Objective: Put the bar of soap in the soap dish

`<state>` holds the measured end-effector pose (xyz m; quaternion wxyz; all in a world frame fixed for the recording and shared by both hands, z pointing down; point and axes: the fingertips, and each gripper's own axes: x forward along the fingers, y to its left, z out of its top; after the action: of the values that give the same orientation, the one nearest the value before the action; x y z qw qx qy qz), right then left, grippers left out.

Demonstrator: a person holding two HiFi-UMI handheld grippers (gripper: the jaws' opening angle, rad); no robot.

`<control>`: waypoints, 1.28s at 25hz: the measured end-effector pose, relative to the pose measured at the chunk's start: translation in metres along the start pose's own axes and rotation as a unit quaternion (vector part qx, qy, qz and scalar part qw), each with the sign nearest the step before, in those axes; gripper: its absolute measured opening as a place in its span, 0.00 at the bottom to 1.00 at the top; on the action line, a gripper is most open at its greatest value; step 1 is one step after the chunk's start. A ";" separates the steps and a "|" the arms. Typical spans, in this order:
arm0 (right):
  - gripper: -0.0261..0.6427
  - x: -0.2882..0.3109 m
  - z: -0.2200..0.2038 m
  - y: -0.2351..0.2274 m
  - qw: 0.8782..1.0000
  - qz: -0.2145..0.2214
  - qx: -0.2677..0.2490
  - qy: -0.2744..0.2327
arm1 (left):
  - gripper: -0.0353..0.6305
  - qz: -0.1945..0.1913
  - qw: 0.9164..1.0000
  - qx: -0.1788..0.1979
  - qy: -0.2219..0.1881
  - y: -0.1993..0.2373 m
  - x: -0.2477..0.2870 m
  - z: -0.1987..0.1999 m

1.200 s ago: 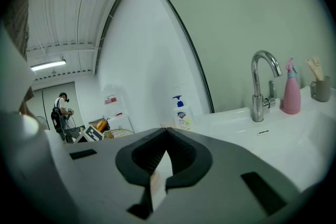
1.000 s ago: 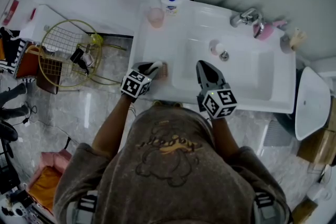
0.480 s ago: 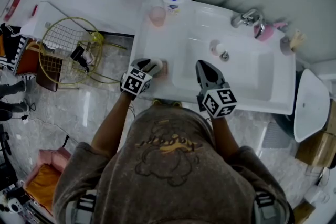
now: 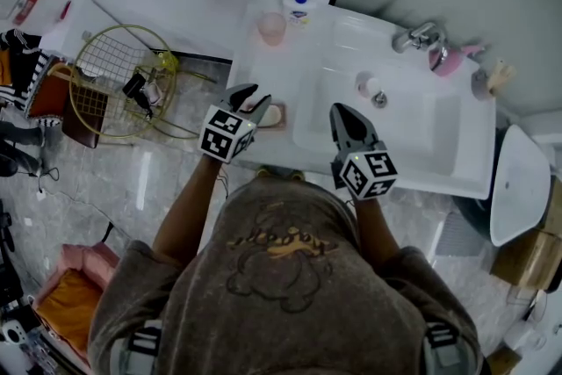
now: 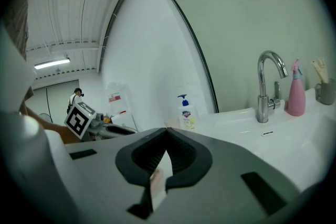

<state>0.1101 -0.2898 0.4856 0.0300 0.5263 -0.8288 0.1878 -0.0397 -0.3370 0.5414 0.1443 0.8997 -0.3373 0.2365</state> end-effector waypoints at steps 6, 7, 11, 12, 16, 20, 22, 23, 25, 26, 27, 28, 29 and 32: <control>0.04 0.003 0.005 0.010 1.000 0.008 -0.006 -0.006 | 0.26 0.010 0.997 -0.007 -0.082 -0.003 -0.043 0.054; 0.04 0.003 0.007 0.012 1.000 0.009 -0.009 -0.006 | 0.26 0.011 0.996 -0.009 -0.093 -0.003 -0.050 0.060; 0.04 0.003 0.011 0.017 1.000 0.011 -0.018 -0.008 | 0.26 0.025 0.991 -0.019 -0.133 -0.004 -0.076 0.075; 0.04 0.002 0.012 0.018 1.000 0.011 -0.019 -0.009 | 0.26 0.028 0.989 -0.021 -0.143 -0.005 -0.081 0.077; 0.04 0.003 0.015 0.022 1.000 0.014 -0.022 -0.014 | 0.26 0.044 0.982 -0.024 -0.183 -0.007 -0.101 0.079; 0.04 0.003 0.016 0.025 0.999 0.016 -0.022 -0.019 | 0.26 0.068 0.975 -0.026 -0.208 -0.006 -0.110 0.073; 0.04 0.002 0.016 0.026 0.999 0.016 -0.023 -0.019 | 0.26 0.077 0.975 -0.038 -0.203 -0.005 -0.108 0.064; 0.04 0.002 0.016 0.026 0.999 0.016 -0.022 -0.019 | 0.26 0.080 0.975 -0.043 -0.200 -0.005 -0.107 0.060; 0.04 0.001 0.015 0.024 0.999 0.015 -0.023 -0.019 | 0.25 0.083 0.975 -0.051 -0.201 -0.005 -0.105 0.059; 0.04 0.001 0.014 0.024 0.999 0.015 -0.023 -0.018 | 0.23 0.084 0.974 -0.053 -0.204 -0.005 -0.105 0.060; 0.04 0.001 0.014 0.024 0.999 0.015 -0.023 -0.018 | 0.20 0.087 0.973 -0.055 -0.207 -0.005 -0.105 0.060; 0.04 0.001 0.013 0.024 0.999 0.016 -0.023 -0.017 | 0.17 0.089 0.972 -0.056 -0.208 -0.004 -0.106 0.060; 0.04 0.001 0.012 0.024 0.999 0.017 -0.023 -0.017 | 0.13 0.092 0.972 -0.056 -0.209 -0.004 -0.107 0.060; 0.04 0.001 0.011 0.025 0.999 0.019 -0.023 -0.017 | 0.06 0.092 0.970 -0.063 -0.214 -0.003 -0.108 0.058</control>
<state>0.0893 -0.2854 0.4687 0.0245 0.5130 -0.8430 0.1601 -0.0899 -0.3008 0.4350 0.1026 0.8834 -0.4563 0.0293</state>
